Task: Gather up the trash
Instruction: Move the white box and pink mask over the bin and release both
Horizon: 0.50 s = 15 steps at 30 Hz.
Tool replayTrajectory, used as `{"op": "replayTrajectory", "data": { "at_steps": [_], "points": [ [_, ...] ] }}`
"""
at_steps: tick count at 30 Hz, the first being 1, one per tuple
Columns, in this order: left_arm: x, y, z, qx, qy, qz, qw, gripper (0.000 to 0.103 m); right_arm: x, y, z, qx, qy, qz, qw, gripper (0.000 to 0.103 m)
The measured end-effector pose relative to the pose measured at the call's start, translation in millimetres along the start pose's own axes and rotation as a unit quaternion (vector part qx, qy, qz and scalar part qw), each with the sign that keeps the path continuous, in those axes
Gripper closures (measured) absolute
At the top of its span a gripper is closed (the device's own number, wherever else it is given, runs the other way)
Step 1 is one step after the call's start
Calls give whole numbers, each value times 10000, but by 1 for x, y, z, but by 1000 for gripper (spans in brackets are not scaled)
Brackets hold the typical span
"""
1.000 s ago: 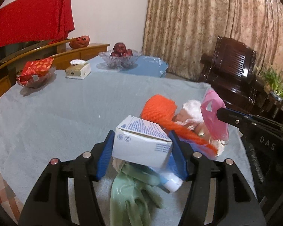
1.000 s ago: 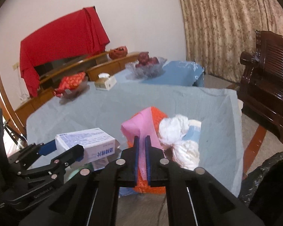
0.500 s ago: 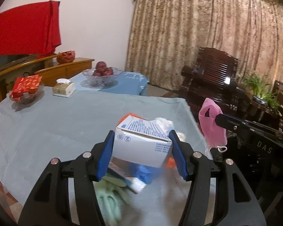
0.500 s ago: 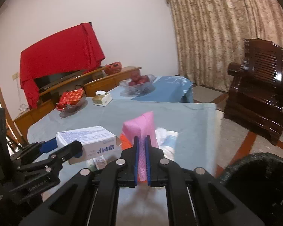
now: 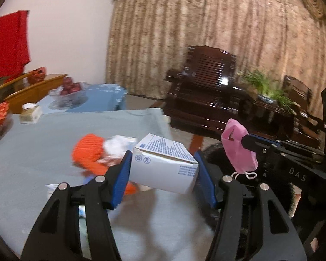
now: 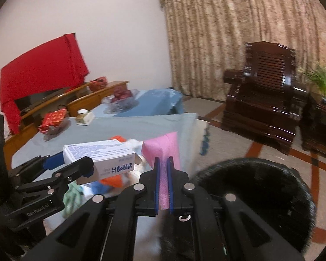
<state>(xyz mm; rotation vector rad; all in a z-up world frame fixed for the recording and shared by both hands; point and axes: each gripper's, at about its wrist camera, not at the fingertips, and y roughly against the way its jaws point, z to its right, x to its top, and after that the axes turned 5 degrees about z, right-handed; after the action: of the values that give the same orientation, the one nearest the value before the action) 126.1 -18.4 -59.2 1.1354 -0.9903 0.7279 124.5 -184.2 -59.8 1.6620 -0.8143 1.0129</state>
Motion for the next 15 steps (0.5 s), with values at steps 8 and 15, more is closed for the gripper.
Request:
{"op": "replayTrajectory", "data": {
  "at_steps": [8,15],
  "points": [
    [-11,-31,54,-735,-264,-272,9966,47,-23,30,51,-711,-206,-134,9972,97],
    [-27,-58,87,-1119,-485,-577,9909,47,-48,39,92,-1191,-500,-308,9912,97]
  ]
}}
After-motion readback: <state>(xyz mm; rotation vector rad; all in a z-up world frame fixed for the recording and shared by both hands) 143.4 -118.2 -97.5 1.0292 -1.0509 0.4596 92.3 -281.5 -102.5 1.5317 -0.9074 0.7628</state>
